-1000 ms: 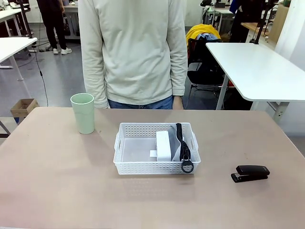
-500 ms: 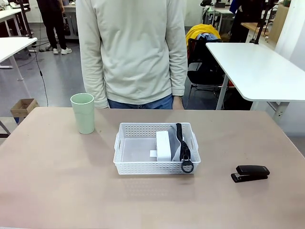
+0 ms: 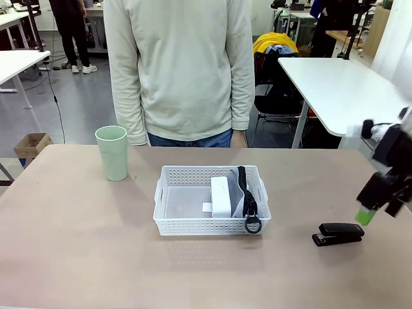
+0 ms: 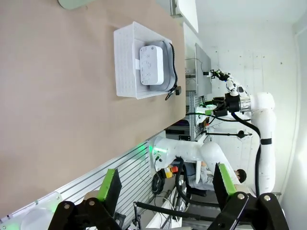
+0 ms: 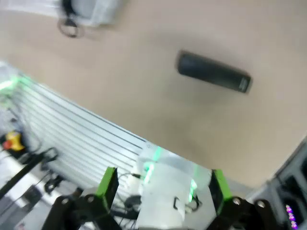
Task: Efficiently arrange items inside the basket to fit them all.
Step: Pick up the Stapler and place it inside the Organizing basket.
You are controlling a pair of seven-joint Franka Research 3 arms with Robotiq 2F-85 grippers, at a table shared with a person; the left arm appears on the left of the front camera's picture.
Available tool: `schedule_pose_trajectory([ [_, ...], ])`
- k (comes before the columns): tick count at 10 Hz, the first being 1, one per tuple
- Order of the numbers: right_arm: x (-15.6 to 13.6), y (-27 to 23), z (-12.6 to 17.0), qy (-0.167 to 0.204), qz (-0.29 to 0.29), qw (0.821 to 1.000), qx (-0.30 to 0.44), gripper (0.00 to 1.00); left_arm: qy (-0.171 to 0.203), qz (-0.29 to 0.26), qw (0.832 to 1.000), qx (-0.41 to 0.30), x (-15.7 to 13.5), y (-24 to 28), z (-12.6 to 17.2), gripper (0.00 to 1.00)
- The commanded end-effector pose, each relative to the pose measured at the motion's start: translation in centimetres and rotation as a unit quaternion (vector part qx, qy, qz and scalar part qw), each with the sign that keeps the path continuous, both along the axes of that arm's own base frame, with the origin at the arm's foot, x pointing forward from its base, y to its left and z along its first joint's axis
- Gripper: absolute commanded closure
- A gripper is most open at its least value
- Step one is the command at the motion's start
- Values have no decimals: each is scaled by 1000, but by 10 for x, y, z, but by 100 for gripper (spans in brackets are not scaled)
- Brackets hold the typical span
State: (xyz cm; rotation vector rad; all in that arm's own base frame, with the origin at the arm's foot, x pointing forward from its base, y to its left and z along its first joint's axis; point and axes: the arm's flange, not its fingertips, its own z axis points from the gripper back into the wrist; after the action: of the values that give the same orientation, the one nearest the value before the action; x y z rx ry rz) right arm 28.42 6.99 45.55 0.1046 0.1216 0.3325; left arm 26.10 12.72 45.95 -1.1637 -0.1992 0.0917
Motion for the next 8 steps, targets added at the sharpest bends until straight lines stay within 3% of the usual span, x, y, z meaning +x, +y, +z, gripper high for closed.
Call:
schedule_pose_trajectory([
  [1,7,-7,-9,-13,-90,995,-48,0,-5,-1,1000,-10,-3,0,1,0],
  [3,15,-24,-24,-75,-162,983,-31,0,-5,-1,1000,-10,-3,0,1,0],
  [4,11,0,-7,-15,-82,995,-49,0,-5,-1,1000,-10,-3,0,1,0],
  [8,11,0,-7,-15,-82,995,-49,0,-5,-1,1000,-10,-3,0,1,0],
])
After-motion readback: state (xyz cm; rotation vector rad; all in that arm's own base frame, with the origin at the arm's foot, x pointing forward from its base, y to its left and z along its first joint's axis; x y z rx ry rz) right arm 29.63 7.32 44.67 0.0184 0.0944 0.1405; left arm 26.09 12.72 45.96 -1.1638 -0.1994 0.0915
